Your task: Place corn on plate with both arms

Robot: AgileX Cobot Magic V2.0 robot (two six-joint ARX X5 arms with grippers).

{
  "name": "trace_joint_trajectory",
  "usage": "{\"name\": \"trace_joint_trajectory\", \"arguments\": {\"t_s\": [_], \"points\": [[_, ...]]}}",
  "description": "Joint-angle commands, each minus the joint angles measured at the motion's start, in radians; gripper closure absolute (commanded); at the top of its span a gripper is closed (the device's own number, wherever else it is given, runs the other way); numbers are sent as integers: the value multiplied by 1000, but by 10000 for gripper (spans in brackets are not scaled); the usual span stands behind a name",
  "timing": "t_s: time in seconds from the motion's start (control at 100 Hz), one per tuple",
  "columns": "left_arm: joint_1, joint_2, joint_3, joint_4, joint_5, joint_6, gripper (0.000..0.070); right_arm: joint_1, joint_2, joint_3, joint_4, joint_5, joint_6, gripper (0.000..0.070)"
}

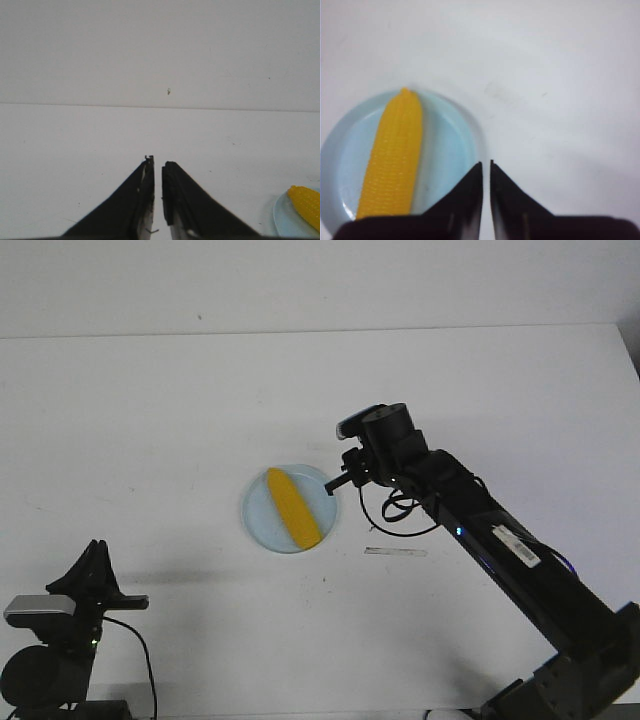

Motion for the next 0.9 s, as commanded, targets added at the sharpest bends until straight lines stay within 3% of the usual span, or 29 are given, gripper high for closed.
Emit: {"name": "trace_joint_trajectory", "arguments": {"t_s": [0.0, 0.17, 0.45, 0.68, 0.89], "points": [[2, -2, 8, 12, 0, 8, 657, -11, -31, -44, 36, 3, -28, 698], [2, -2, 8, 12, 0, 8, 657, -80, -186, -263, 193, 2, -43, 698], [2, -2, 8, 12, 0, 8, 657, -238, -521, -626, 488, 9, 31, 698], [2, -2, 8, 12, 0, 8, 657, -370, -782, -813, 507, 130, 27, 698], [2, -2, 8, 12, 0, 8, 657, -442, -1012, -981, 535, 132, 26, 698]]}}
